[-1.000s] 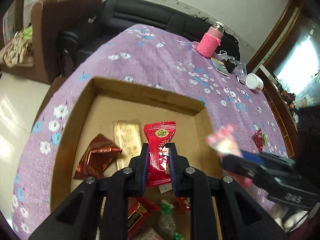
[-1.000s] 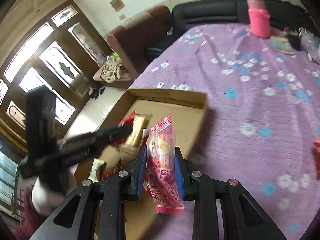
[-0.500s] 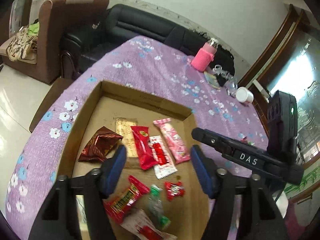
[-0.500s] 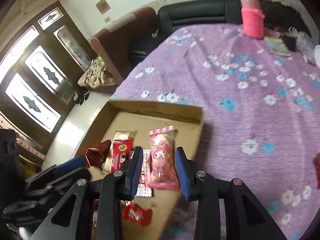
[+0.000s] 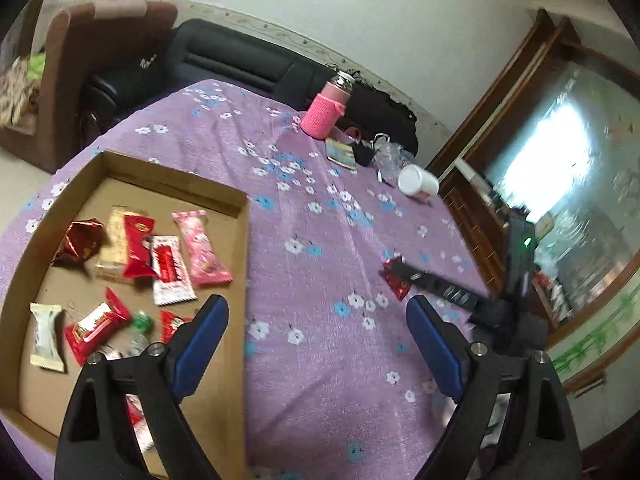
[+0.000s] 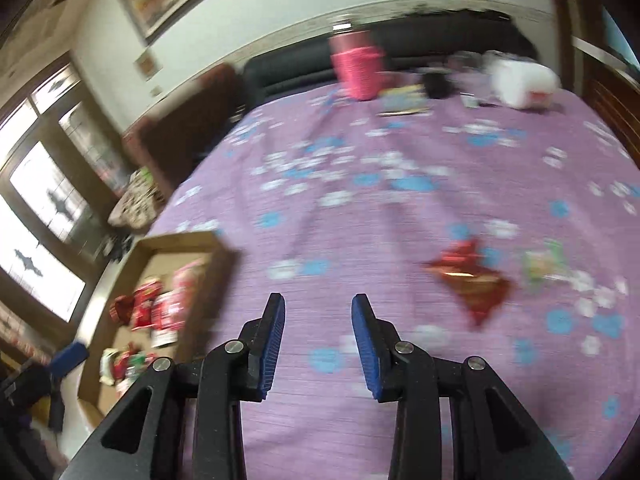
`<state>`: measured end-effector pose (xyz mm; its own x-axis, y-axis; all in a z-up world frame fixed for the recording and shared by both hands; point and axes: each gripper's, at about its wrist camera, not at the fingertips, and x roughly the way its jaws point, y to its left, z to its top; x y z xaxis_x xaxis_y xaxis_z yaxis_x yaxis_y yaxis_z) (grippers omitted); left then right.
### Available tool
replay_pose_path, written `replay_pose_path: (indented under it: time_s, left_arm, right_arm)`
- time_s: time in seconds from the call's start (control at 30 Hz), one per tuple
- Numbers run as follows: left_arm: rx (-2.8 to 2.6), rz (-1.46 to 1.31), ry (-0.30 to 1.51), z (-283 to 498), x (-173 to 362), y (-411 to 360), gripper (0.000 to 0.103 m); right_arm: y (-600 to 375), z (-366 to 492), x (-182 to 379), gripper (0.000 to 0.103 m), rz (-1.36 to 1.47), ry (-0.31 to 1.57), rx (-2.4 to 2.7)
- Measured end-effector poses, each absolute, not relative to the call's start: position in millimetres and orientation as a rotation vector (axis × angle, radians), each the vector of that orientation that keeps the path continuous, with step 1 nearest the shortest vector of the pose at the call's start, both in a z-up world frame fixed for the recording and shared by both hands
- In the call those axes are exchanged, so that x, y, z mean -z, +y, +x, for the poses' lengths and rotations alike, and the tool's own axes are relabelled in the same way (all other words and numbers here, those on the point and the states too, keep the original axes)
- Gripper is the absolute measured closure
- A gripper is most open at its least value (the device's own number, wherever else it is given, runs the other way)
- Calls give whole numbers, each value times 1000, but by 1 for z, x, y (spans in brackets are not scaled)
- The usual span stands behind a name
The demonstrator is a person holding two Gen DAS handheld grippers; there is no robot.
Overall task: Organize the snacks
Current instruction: 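Move both open grippers back toward the last red foil and clear packets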
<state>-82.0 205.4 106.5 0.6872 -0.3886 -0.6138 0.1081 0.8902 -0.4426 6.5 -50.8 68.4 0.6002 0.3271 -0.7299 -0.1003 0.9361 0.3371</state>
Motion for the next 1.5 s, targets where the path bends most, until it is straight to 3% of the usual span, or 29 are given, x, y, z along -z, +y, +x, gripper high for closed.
replay_pose_path:
  time_s: [0.33, 0.5, 0.63, 0.7, 0.77, 1.0, 1.5]
  left_arm:
    - [289, -327, 802, -89, -91, 167, 13]
    - [303, -346, 802, -93, -96, 170, 13]
    - [327, -329, 794, -96, -102, 169, 13]
    - [342, -324, 797, -96, -102, 165, 13]
    - [363, -326, 808, -94, -99, 161, 13]
    - [434, -329, 887, -91, -77, 131, 13]
    - [330, -247, 876, -99, -81, 133, 13]
  right_arm:
    - [-127, 51, -48, 66, 368, 900, -100]
    - [-97, 59, -21, 65, 430, 1034, -318]
    - [-103, 10, -53, 65, 547, 985, -623]
    - [-133, -11, -71, 62, 570, 917, -570]
    - [-176, -31, -86, 48, 584, 855, -432]
    - [-258, -68, -82, 47, 643, 826, -158]
    - [-179, -75, -45, 47, 531, 868, -219]
